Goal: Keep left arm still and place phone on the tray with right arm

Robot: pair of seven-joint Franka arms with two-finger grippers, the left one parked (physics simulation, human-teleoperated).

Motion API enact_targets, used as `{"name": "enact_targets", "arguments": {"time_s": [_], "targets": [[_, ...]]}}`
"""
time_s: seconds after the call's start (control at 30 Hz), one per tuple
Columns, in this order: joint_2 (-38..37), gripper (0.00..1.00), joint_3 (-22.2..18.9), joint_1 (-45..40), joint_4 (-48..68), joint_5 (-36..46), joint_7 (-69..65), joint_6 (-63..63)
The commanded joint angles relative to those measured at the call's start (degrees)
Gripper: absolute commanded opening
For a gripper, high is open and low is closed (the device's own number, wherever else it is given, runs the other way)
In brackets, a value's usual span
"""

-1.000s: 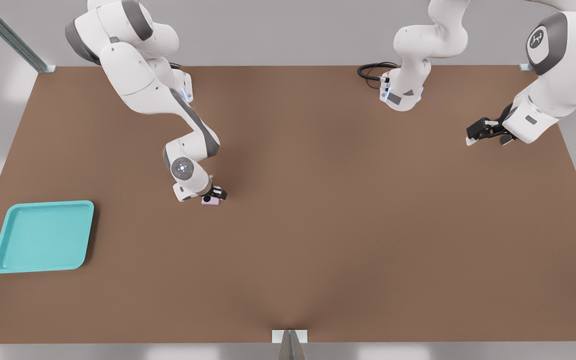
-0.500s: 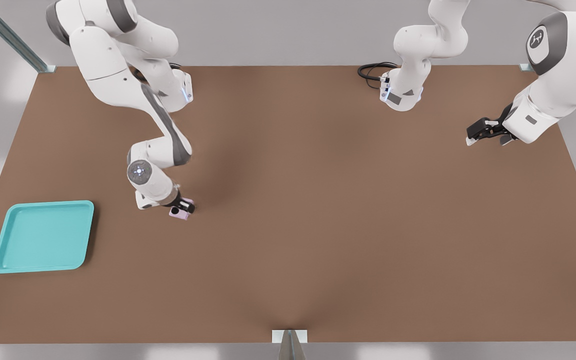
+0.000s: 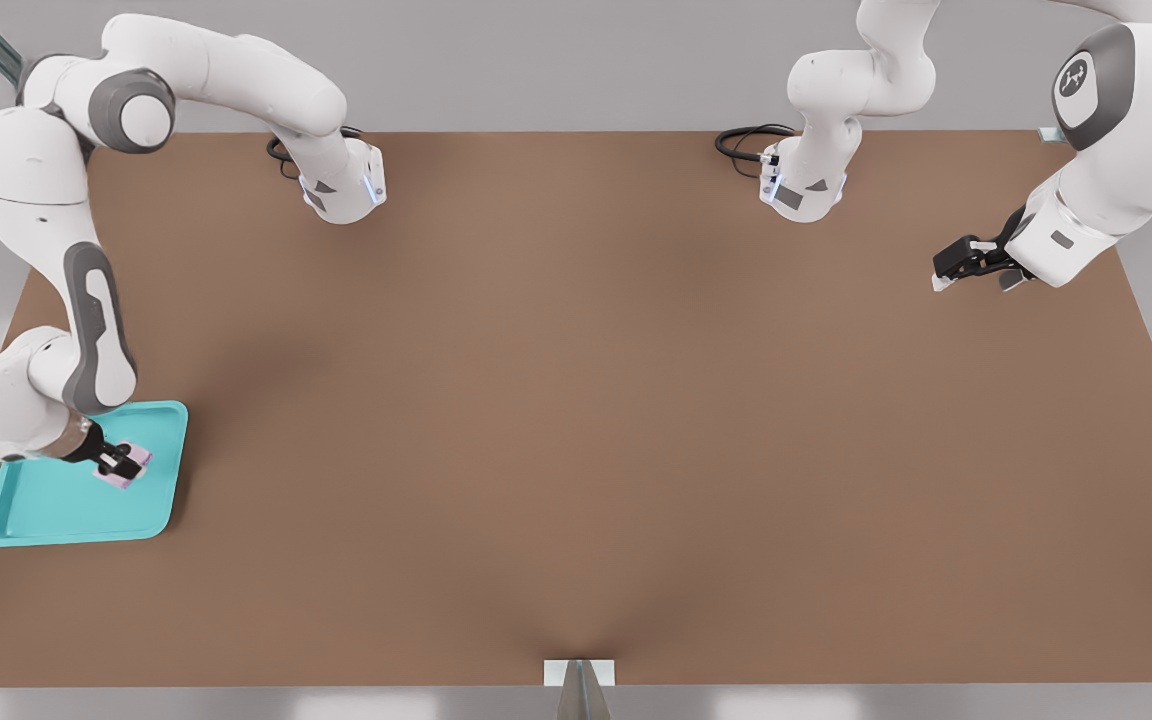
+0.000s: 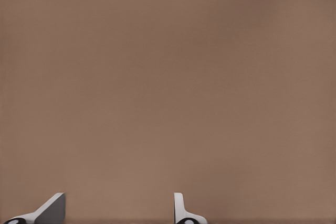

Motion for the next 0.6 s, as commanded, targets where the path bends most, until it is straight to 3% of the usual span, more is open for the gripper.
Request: {"name": "enact_targets", "arguments": {"time_s": [0.0,0.1,0.17,0.2,0.27,0.3,0.33,0.37,0.4,0.43,0.57], "targets": [[1.09,1.0,-0.06,-0.38,1.28,-0.24,-40.41,-1.18],[0.39,1.0,0.64,-0.38,1.11,-0.24,-40.23,-1.88],[-8.48,1.0,2.57,0.32,1.37,-0.15,-39.0,-10.14],[-13.14,1.0,5.12,0.41,1.37,-0.15,-38.13,-12.87],[-17.19,1.0,15.84,1.2,8.22,-1.91,-28.47,-24.2],[-21.3,1.0,16.21,6.26,9.28,-2.79,-22.06,-26.13],[-26.06,1.0,1.47,21.47,9.2,-2.09,-17.56,-29.66],[-31.42,1.0,-9.89,32.39,8.85,3.79,-14.49,-34.57],[-36.25,1.0,-13.07,38.72,8.58,4.06,-7.55,-40.81],[-40.48,1.0,-13.33,40.48,6.47,4.06,-4.9,-43.99],[-40.22,1.0,-15.53,43.65,6.3,3.1,-3.49,-44.34]]}}
